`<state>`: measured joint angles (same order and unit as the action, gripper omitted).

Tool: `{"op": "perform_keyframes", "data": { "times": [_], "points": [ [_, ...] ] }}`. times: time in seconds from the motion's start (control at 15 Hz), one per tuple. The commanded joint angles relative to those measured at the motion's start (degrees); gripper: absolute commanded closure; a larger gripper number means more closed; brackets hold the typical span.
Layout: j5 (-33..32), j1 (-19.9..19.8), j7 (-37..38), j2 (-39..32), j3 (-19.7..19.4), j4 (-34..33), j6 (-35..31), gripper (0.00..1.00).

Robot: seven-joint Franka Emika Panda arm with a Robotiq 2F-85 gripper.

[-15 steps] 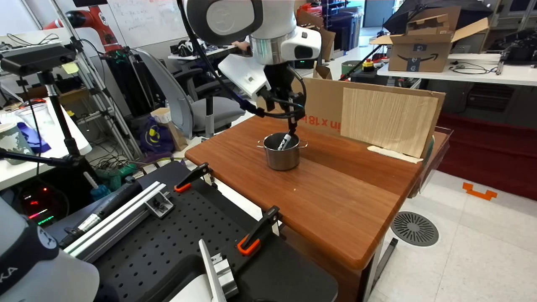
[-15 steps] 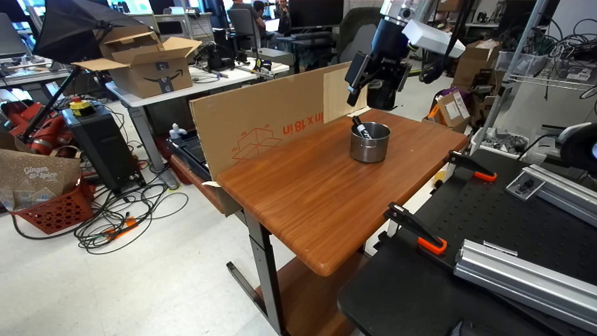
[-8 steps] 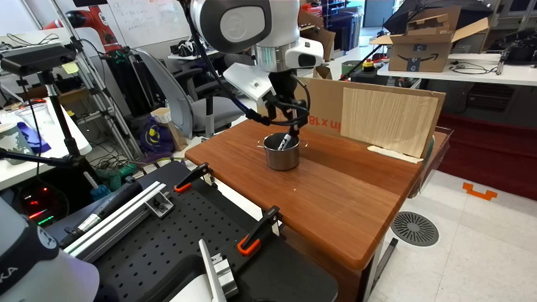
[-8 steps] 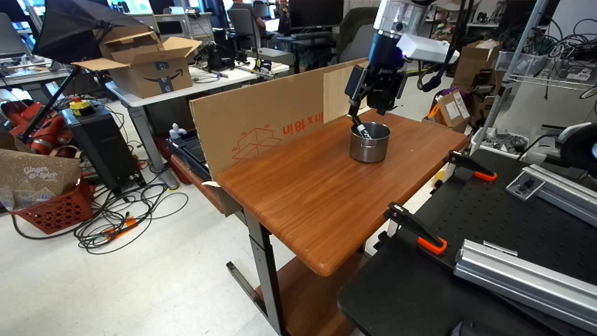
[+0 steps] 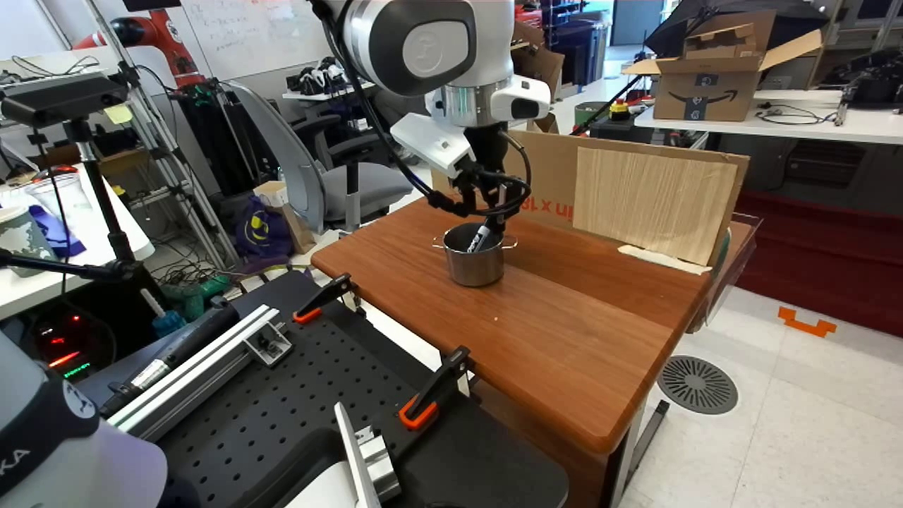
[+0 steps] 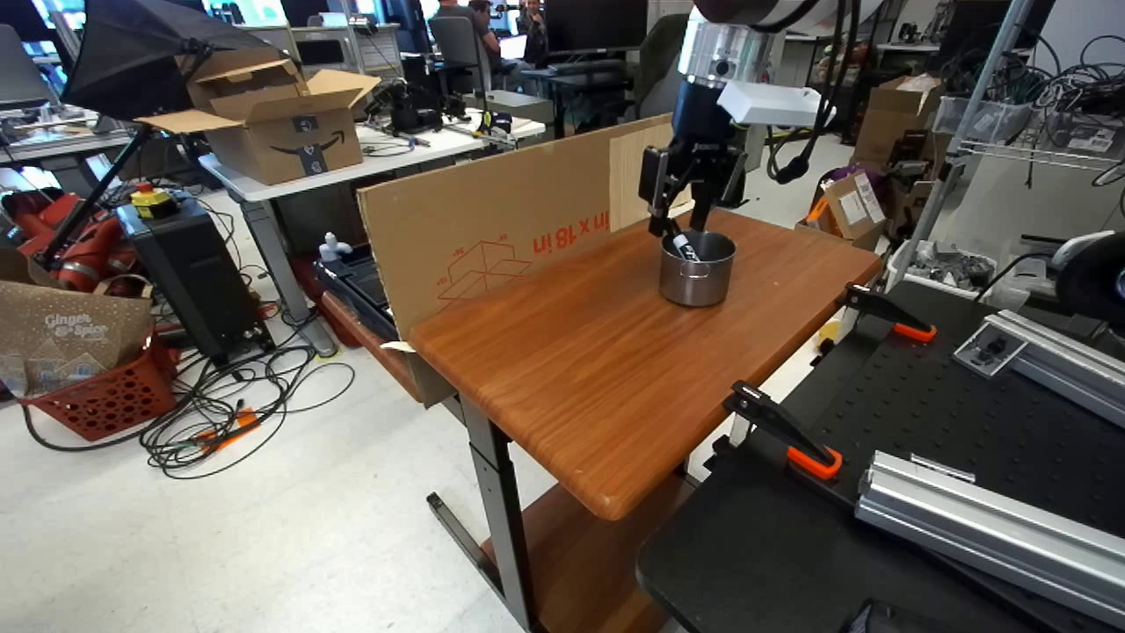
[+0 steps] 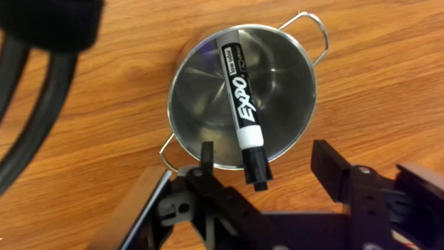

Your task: Take the black marker out of the silver pot and place it on the table

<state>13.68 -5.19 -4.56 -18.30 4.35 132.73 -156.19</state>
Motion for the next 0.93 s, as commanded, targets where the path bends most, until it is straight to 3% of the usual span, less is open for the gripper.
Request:
{"op": "perform_keyframes", "data": {
  "times": [0.0,0.4,0.53,0.87],
  "points": [
    [-2.2,1.4,2.5,-1.6,-1.6,-2.6,2.7,0.58],
    [-2.5,1.3,2.7,-1.7,-1.7,-3.4,3.8,0.99],
    [-2.4,1.4,2.8,-1.4,-1.7,-3.4,4.3,0.95],
    [-4.1,2.8,5.5,1.8,-2.7,-2.5,6.1,0.95]
  ]
}}
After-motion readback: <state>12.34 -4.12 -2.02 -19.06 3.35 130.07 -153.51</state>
